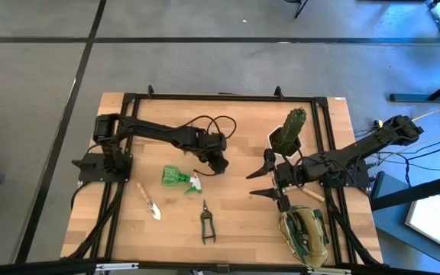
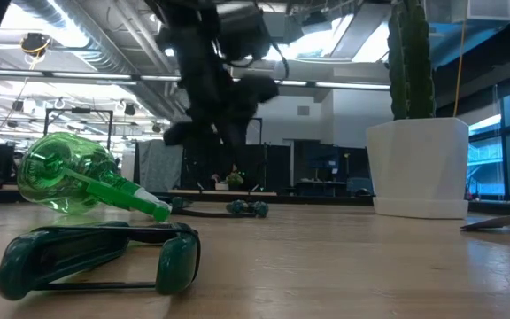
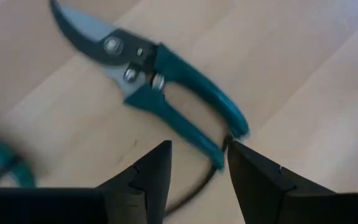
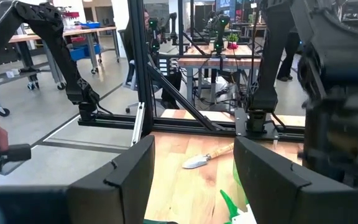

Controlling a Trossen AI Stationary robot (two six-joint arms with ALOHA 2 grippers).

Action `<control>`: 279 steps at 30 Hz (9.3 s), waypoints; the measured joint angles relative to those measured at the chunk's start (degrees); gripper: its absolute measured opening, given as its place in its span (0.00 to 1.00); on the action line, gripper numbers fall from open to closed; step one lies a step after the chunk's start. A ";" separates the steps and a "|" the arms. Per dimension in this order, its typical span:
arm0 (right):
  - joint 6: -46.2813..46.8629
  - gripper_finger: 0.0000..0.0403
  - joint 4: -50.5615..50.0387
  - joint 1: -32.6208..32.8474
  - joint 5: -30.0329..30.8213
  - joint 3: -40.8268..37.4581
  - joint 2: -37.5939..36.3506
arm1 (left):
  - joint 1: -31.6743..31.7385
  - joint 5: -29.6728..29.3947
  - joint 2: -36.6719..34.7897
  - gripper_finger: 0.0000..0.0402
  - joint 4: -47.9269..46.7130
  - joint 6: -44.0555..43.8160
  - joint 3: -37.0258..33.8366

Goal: Pick & Place Garden tools in Gardening bag
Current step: Put the hand pruner into the white bag

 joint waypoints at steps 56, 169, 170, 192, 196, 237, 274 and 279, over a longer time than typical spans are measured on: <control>0.20 0.55 0.22 1.64 -0.02 0.02 0.00 | 1.09 -4.45 14.33 0.38 -14.07 -3.42 13.92; 1.91 0.55 -0.81 6.04 -0.06 0.02 0.00 | -11.39 -34.92 -6.86 0.09 -6.93 10.64 13.92; 1.90 0.55 -0.41 6.05 -0.06 0.02 0.00 | -11.51 -35.47 -6.92 0.09 -6.54 10.82 13.92; 6.03 0.54 3.56 6.05 -0.94 0.00 0.00 | -23.51 -51.56 -10.03 0.09 5.76 21.00 13.97; 6.04 0.54 3.90 6.05 -1.00 0.00 0.00 | -25.18 -54.34 -10.06 0.09 8.91 22.36 13.97; 10.71 0.55 7.45 3.81 22.12 -0.02 0.81 | -32.92 -87.37 -4.03 0.09 3.70 13.52 13.70; 5.78 0.55 18.15 -6.61 21.99 0.00 11.35 | -31.43 -88.05 -3.68 0.09 -14.84 -0.47 13.73; 2.27 0.57 22.29 -6.92 18.81 0.42 12.31 | -31.57 -87.79 -2.83 0.09 -14.51 -0.49 13.73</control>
